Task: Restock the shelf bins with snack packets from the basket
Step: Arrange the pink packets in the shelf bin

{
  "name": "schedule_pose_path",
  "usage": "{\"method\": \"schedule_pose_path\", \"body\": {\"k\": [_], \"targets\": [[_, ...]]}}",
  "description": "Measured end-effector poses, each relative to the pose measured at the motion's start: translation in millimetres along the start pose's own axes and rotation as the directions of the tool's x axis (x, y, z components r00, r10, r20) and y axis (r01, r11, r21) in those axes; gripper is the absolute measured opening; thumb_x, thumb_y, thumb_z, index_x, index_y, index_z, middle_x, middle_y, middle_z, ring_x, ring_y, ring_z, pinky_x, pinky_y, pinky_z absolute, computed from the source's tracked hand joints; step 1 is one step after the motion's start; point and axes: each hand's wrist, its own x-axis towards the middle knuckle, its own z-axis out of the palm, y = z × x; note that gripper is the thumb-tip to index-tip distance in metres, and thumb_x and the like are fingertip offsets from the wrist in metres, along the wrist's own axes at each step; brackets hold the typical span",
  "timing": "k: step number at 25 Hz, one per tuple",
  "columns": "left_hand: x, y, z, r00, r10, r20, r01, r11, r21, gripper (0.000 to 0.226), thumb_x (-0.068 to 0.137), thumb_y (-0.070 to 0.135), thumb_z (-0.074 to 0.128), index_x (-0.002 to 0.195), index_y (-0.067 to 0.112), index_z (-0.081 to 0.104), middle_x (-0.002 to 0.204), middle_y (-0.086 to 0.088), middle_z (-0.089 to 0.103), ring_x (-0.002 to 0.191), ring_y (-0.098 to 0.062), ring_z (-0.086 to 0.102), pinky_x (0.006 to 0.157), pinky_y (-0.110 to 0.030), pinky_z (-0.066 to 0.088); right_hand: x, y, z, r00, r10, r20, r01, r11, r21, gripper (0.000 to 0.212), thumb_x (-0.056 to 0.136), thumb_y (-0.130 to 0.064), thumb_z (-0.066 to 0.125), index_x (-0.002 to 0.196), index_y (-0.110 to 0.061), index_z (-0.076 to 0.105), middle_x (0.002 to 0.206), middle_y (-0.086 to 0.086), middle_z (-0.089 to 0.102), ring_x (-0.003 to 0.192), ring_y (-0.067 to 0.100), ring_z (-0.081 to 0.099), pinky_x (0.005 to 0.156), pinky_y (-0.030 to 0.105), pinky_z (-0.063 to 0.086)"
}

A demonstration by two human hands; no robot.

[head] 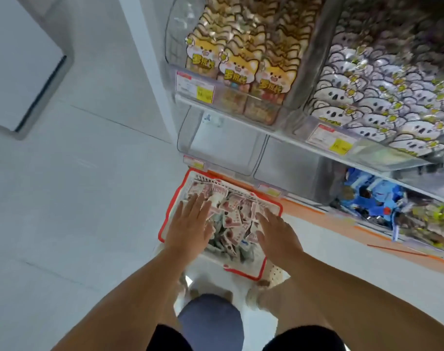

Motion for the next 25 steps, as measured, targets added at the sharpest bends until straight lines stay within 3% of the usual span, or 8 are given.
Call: {"method": "schedule_pose_path", "body": {"k": [3,6,12,16,19,22,24,25], "targets": [[34.0,-13.4,73.0,0.999,-0.001,0.043,0.001,1.0,-0.001,0.061,0.101,0.045,0.029,0.155,0.02,0.014,0.163,-0.005,0.001,0.15,-0.023,-0.005,0.122,-0.045,0.007,56.1,8.8,59.1,1.0,-0.013,-0.002,0.013,1.0,0.01,0.057,0.104,-0.034,0.031,0.155,-0.024,0.009,0.164,0.003,0.006,0.147,0.025,0.021,0.116,0.041,0.031],[82.9,-20.6,147.0,0.998,0.016,0.055,-0.017,1.0,0.016,0.062,0.102,0.044,0.029,0.155,0.019,0.01,0.163,-0.005,-0.004,0.15,-0.023,-0.008,0.121,-0.041,-0.006,121.5,22.0,117.9,1.0,-0.016,-0.011,0.016,1.0,0.018,0.055,0.103,-0.033,0.028,0.155,-0.022,0.013,0.163,0.004,0.013,0.146,0.025,0.024,0.117,0.04,0.03],[162.2,-31.6,255.3,0.994,0.066,0.085,-0.073,0.994,0.08,0.063,0.102,0.044,0.022,0.155,0.022,-0.003,0.158,0.004,-0.018,0.145,-0.017,-0.023,0.114,-0.039,-0.019,224.2,21.9,198.5,0.99,0.134,-0.034,-0.119,0.953,0.279,0.044,0.103,-0.033,0.03,0.147,-0.024,0.033,0.133,0.012,0.055,0.114,0.032,0.058,0.093,0.04,0.049],[168.7,-35.5,295.9,0.99,0.129,-0.057,-0.121,0.985,0.122,0.06,0.102,0.044,0.02,0.155,0.022,0.0,0.162,0.002,-0.008,0.148,-0.017,-0.018,0.12,-0.04,-0.014,257.9,4.2,229.2,0.919,0.393,-0.043,-0.267,0.699,0.664,0.039,0.098,-0.043,0.044,0.134,-0.029,0.047,0.114,0.005,0.067,0.088,0.025,0.065,0.082,0.032,0.049],[149.2,-34.8,308.6,0.97,0.15,-0.191,-0.136,0.987,0.087,0.059,0.103,0.043,0.021,0.156,0.02,0.008,0.163,0.001,0.0,0.15,-0.018,-0.008,0.122,-0.039,-0.007,254.6,-0.5,226.8,0.881,0.47,-0.051,-0.203,0.474,0.857,0.038,0.09,-0.024,0.063,0.127,-0.02,0.056,0.101,0.006,0.07,0.062,0.014,0.06,0.06,0.024,0.049],[117.4,-35.2,319.4,0.959,0.069,-0.276,-0.123,0.975,-0.184,0.05,0.101,0.04,0.035,0.15,0.027,0.03,0.158,0.003,0.027,0.146,-0.019,0.023,0.122,-0.037,0.017,223.3,-5.8,223.7,0.869,0.492,-0.047,-0.163,0.375,0.913,0.04,0.086,-0.016,0.072,0.118,-0.016,0.049,0.091,0.001,0.064,0.06,0.013,0.058,0.057,0.023,0.048],[101.0,-28.3,312.8,0.974,-0.06,-0.22,-0.078,0.819,-0.569,0.03,0.099,0.044,0.041,0.125,0.034,0.051,0.133,0.006,0.056,0.116,-0.018,0.058,0.103,-0.043,0.046,199.9,-9.6,227.6,0.894,0.439,-0.086,-0.061,0.31,0.949,0.058,0.081,-0.015,0.077,0.129,-0.013,0.045,0.101,0.007,0.068,0.08,0.019,0.065,0.077,0.03,0.054],[92.2,-21.6,301.1,0.98,-0.124,-0.157,-0.028,0.691,-0.722,0.028,0.098,0.049,0.041,0.114,0.032,0.056,0.121,0.005,0.063,0.101,-0.018,0.064,0.094,-0.044,0.051,184.9,-11.5,227.6,0.898,0.418,-0.135,0.016,0.276,0.961,0.065,0.079,-0.012,0.079,0.134,-0.012,0.044,0.104,0.01,0.069,0.085,0.021,0.066,0.081,0.033,0.054]]}}
